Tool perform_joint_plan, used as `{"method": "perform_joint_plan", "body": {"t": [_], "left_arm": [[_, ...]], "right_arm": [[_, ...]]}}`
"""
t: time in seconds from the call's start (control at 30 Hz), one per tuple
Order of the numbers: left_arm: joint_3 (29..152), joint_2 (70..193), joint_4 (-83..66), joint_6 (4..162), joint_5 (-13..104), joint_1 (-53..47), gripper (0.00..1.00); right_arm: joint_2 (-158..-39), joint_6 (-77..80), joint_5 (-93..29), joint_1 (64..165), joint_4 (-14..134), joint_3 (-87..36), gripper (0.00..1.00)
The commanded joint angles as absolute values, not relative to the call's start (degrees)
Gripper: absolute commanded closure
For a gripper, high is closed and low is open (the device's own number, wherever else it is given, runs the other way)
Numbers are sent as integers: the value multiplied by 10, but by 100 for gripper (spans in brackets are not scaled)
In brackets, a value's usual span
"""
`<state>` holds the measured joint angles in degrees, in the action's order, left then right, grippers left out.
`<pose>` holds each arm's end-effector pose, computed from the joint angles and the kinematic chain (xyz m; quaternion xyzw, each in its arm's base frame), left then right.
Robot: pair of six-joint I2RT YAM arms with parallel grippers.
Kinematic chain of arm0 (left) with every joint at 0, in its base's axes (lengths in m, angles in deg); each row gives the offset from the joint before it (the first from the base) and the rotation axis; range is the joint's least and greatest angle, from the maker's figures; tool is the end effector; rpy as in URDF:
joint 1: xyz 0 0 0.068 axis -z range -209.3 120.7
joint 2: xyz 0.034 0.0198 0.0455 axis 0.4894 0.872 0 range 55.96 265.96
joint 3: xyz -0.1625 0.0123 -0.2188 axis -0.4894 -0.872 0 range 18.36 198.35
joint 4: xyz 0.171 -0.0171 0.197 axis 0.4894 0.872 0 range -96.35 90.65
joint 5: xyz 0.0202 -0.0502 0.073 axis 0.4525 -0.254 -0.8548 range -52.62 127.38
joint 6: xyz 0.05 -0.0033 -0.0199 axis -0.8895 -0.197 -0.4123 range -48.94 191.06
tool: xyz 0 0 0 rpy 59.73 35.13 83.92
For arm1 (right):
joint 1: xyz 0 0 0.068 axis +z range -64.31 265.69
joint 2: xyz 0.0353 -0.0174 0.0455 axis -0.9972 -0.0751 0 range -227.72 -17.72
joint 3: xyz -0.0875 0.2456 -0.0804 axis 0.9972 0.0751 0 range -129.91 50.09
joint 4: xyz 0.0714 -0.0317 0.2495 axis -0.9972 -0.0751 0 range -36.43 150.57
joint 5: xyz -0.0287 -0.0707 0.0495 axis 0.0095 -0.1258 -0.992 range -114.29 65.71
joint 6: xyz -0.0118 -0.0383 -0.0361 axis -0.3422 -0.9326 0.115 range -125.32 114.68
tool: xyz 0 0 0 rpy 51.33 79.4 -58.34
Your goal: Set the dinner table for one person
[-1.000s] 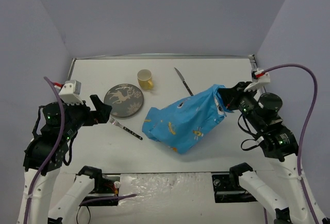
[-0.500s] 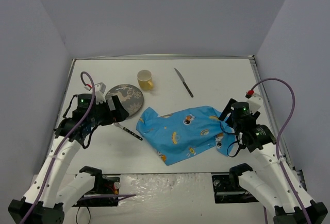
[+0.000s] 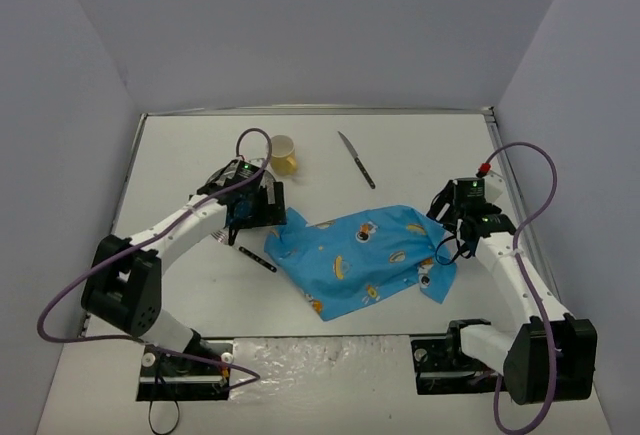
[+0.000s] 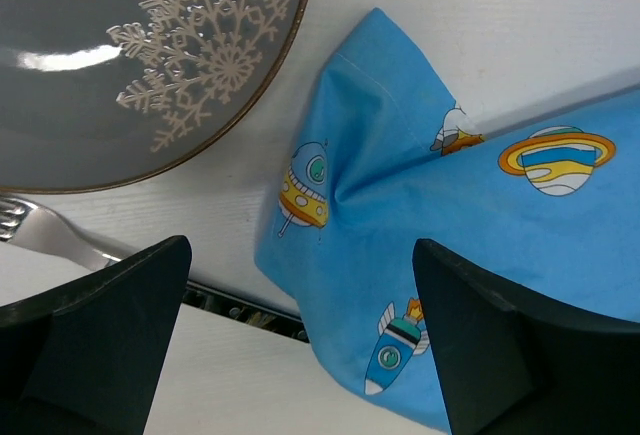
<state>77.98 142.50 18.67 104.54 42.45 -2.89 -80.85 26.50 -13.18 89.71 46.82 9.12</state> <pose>0.2825 -0.1439 0.2335 -0.0438 0.9435 -0.1989 0.2615 0.2383 0.0098 0.2482 0.2557 0.8499 0.0573 0.4571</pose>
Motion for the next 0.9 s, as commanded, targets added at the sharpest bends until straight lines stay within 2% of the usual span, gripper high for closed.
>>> {"method": "perform_joint_plan", "body": {"t": [0.0, 0.2, 0.33, 0.43, 0.5, 0.6, 0.67, 0.73, 0.83, 0.87], "left_arm": [[822, 1465, 143, 1055, 397, -8, 11], [832, 1519, 126, 1052, 392, 4, 21], [847, 1552, 125, 1050, 386, 7, 36], [856, 1567, 126, 1049, 387, 8, 42], [858, 1578, 125, 1050, 391, 8, 54], [861, 1588, 123, 1050, 391, 8, 82], [864, 1594, 123, 1050, 393, 8, 96], [867, 1595, 123, 1047, 395, 8, 100], [874, 1588, 128, 1041, 394, 9, 100], [877, 1580, 132, 1038, 393, 9, 100]], "right_arm": [[-820, 263, -205, 874, 539, 108, 21], [-849, 270, -236, 868, 584, 131, 22], [-866, 278, -260, 861, 619, 144, 24], [-879, 280, -256, 860, 621, 147, 27], [-885, 277, -257, 860, 623, 151, 33], [-882, 277, -259, 860, 633, 156, 47], [-883, 277, -266, 847, 636, 157, 57], [-882, 277, -271, 843, 638, 158, 67], [-866, 274, -270, 842, 637, 158, 90], [-852, 273, -268, 842, 636, 157, 94]]}}
